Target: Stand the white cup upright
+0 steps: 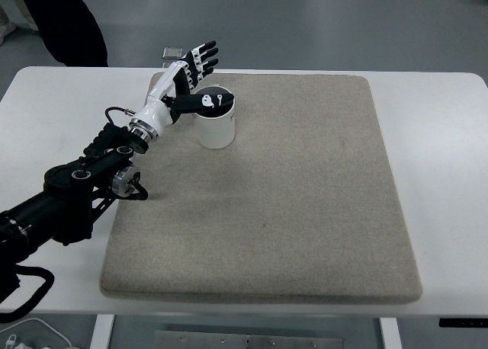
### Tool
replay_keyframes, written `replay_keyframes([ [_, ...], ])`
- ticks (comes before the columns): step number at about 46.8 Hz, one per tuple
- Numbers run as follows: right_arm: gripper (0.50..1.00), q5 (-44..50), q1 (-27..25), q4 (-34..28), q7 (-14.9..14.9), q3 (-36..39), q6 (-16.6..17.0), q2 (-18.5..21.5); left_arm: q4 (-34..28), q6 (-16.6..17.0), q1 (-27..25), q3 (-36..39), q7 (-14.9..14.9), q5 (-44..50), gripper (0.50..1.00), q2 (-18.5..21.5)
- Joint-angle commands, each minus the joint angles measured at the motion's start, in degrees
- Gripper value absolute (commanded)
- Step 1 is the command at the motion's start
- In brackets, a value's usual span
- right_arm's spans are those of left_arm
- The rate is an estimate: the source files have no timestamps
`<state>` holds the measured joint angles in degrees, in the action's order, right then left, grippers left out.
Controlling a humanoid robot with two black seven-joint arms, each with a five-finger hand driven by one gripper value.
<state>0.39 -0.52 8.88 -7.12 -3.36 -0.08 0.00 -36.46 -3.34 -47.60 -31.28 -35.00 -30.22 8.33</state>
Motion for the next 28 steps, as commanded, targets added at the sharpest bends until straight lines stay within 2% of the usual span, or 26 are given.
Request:
replay_keyframes([
  [1, 0.93, 0.05, -0.01, 0.0, 0.0, 0.02, 0.0, 0.0, -0.1, 0.09, -1.35, -0.71, 0.0, 0.43, 0.994, -0.07],
  [10, 0.93, 0.05, -0.01, 0.0, 0.09, -0.07, 0.0, 0.0, 0.16, 0.17, -5.57, -1.6, 0.0, 2.88, 0.994, 0.02],
  [19, 0.93, 0.05, -0.01, 0.0, 0.0, -0.07, 0.0, 0.0, 2.53, 0.52, -11.63, -1.24, 0.0, 10.88, 0.994, 0.02],
  [28, 0.93, 0.05, -0.01, 0.0, 0.0, -0.07, 0.0, 0.0, 4.29, 0.44, -13.66, -1.6, 0.0, 16.77, 0.994, -0.07],
])
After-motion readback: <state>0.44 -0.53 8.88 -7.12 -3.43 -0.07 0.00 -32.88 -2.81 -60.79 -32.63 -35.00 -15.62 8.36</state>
